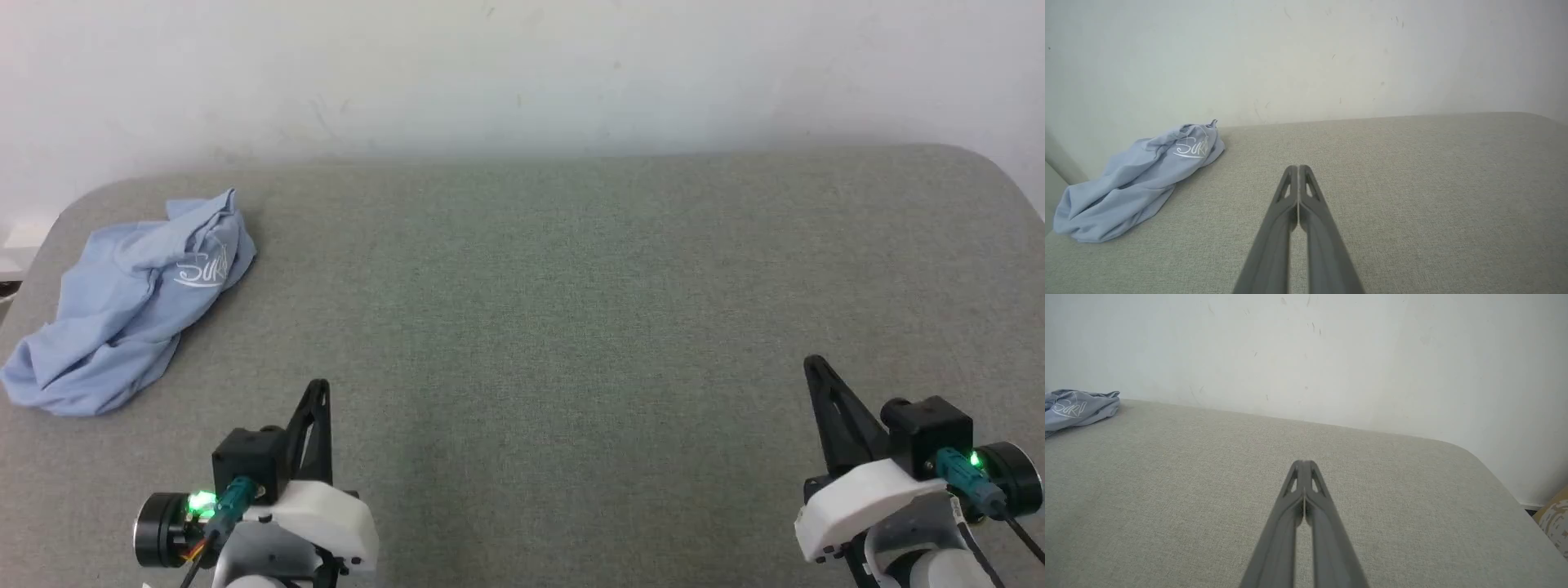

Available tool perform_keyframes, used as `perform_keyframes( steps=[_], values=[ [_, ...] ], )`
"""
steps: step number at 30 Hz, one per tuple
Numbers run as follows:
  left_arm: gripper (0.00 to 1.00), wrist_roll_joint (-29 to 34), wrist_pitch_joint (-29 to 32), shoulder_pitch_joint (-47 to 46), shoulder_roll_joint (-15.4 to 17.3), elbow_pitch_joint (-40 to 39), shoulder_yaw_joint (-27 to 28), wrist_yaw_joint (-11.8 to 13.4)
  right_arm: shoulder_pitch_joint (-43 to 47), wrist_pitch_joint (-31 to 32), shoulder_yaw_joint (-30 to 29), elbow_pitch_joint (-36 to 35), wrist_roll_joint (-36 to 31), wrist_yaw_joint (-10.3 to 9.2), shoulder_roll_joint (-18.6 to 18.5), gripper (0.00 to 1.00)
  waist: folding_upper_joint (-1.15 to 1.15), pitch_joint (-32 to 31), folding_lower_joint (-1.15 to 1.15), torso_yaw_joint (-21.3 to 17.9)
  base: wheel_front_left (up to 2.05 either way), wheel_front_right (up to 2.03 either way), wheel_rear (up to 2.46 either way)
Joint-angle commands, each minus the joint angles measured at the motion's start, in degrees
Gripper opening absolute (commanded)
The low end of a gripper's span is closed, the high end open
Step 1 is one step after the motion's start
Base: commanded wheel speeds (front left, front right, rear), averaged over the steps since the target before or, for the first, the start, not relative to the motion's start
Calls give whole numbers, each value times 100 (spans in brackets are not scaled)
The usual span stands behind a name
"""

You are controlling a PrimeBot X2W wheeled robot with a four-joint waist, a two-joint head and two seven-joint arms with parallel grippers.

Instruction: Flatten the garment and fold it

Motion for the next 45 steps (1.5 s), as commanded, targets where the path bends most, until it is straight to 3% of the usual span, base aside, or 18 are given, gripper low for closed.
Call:
perform_keyframes(
  steps=[1,36,37,45],
  values=[
    [0,38,2,-71,-2,-35,24,44,-33,3,-2,-31,-43,-12,22,0,0,0,0,0,0,0,0],
    [0,38,2,-71,-2,-35,24,44,-33,3,-2,-31,-43,-12,22,0,0,0,0,0,0,0,0],
    [100,-1,0,2,0,1,-1,0,1,0,0,3,1,0,0,100,0,0,0,0,0,0,0],
    [100,-43,-60,3,0,35,-41,34,2,-60,-17,48,60,0,-3,100,0,4,0,-1,0,0,0]
  ],
)
